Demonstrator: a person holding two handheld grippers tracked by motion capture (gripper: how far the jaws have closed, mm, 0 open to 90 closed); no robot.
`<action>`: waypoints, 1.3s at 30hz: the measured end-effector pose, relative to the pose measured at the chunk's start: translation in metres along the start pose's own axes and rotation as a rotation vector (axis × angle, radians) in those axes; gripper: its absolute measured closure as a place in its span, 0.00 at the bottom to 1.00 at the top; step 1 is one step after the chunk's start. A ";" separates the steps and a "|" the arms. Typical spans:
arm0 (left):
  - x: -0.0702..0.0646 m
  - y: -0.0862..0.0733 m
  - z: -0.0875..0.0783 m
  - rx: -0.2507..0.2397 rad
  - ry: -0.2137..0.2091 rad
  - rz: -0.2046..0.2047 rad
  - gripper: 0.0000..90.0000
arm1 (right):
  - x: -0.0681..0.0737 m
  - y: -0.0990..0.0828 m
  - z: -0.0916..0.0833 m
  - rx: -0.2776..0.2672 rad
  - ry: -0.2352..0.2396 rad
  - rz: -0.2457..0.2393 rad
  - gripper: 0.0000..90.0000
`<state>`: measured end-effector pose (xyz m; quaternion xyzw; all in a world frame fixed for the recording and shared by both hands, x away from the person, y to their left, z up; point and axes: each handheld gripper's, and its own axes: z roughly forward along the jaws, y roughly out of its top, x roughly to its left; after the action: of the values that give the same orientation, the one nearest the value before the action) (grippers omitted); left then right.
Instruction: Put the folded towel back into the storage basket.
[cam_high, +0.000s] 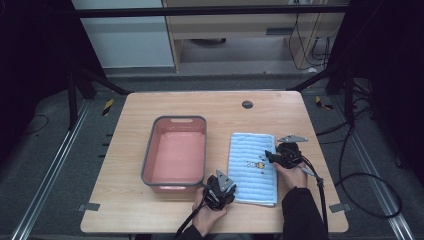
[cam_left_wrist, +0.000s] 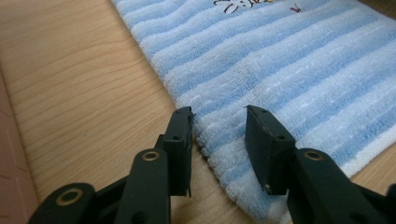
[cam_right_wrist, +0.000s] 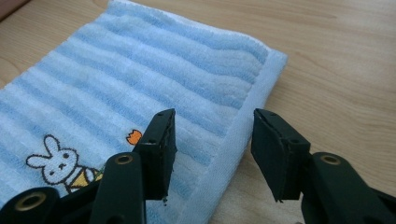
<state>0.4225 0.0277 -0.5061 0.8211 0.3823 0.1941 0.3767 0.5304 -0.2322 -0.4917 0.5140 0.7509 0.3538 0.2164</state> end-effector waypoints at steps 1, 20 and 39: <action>0.000 0.000 0.000 0.005 -0.001 0.001 0.70 | 0.000 0.000 0.000 0.006 0.006 0.009 0.57; -0.004 0.002 0.001 0.013 -0.027 -0.082 0.94 | 0.002 -0.003 0.007 0.051 0.060 0.045 0.88; 0.000 0.004 -0.010 -0.030 -0.052 -0.089 0.96 | 0.002 0.007 -0.020 -0.057 0.107 0.060 0.91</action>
<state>0.4184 0.0312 -0.4967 0.8023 0.4056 0.1615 0.4072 0.5204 -0.2348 -0.4730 0.5104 0.7352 0.4083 0.1796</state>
